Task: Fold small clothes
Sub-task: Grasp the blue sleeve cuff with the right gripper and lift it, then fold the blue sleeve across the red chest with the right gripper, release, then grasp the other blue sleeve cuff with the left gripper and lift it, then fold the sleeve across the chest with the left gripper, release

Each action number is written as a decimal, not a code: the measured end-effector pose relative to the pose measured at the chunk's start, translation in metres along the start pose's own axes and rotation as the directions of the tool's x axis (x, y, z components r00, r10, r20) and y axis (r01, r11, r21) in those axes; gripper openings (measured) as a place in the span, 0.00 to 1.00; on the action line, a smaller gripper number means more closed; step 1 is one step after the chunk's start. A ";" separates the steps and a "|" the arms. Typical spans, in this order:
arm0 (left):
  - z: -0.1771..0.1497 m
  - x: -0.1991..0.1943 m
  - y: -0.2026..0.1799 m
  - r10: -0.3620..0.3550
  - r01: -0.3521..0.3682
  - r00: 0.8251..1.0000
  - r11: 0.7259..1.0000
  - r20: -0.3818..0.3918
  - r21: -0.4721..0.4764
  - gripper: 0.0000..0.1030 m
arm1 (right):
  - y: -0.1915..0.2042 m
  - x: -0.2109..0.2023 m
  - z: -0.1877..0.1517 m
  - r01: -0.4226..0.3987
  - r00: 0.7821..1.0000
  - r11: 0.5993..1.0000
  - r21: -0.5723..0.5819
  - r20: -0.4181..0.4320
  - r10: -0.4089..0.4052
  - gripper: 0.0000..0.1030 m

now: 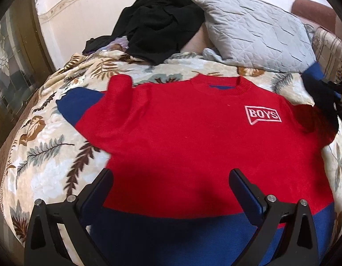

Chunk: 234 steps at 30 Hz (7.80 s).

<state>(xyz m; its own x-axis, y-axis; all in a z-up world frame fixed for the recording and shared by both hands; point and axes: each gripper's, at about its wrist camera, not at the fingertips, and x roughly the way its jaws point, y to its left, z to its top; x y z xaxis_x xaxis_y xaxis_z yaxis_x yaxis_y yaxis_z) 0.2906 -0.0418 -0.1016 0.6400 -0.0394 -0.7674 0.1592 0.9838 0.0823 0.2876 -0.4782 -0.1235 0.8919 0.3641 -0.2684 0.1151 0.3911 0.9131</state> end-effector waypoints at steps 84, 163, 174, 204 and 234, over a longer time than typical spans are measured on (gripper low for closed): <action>0.064 0.074 0.017 -0.298 0.296 0.952 0.955 -0.069 -0.035 0.47 | 0.013 0.067 -0.084 0.053 0.957 0.951 -0.305 -0.255 -0.136 0.65; 0.078 -0.051 0.027 -0.295 0.283 0.939 0.955 0.180 0.085 0.08 | 0.187 0.032 -0.149 0.277 0.868 0.475 -0.835 0.005 -0.497 0.53; 0.072 -0.037 -0.050 -0.374 0.358 0.921 0.923 0.114 0.140 0.08 | 0.178 0.005 -0.135 0.261 0.880 0.599 -0.757 -0.069 -0.470 0.53; 0.061 0.031 0.058 -0.051 0.051 0.999 0.999 -0.009 -0.016 0.24 | 0.132 0.113 -0.150 0.310 0.808 0.713 -0.629 -0.220 -0.546 0.57; 0.065 0.037 0.058 -0.083 0.086 0.995 0.993 0.051 -0.075 0.24 | 0.178 0.063 -0.086 0.161 0.987 0.807 -0.568 0.073 -0.146 0.10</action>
<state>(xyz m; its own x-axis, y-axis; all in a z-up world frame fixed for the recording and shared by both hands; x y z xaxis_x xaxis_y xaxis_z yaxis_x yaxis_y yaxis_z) 0.3727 0.0026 -0.0841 0.6623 -0.1295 -0.7380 0.1570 0.9871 -0.0324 0.3270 -0.3128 -0.0039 0.8952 0.2403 -0.3752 -0.0117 0.8545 0.5193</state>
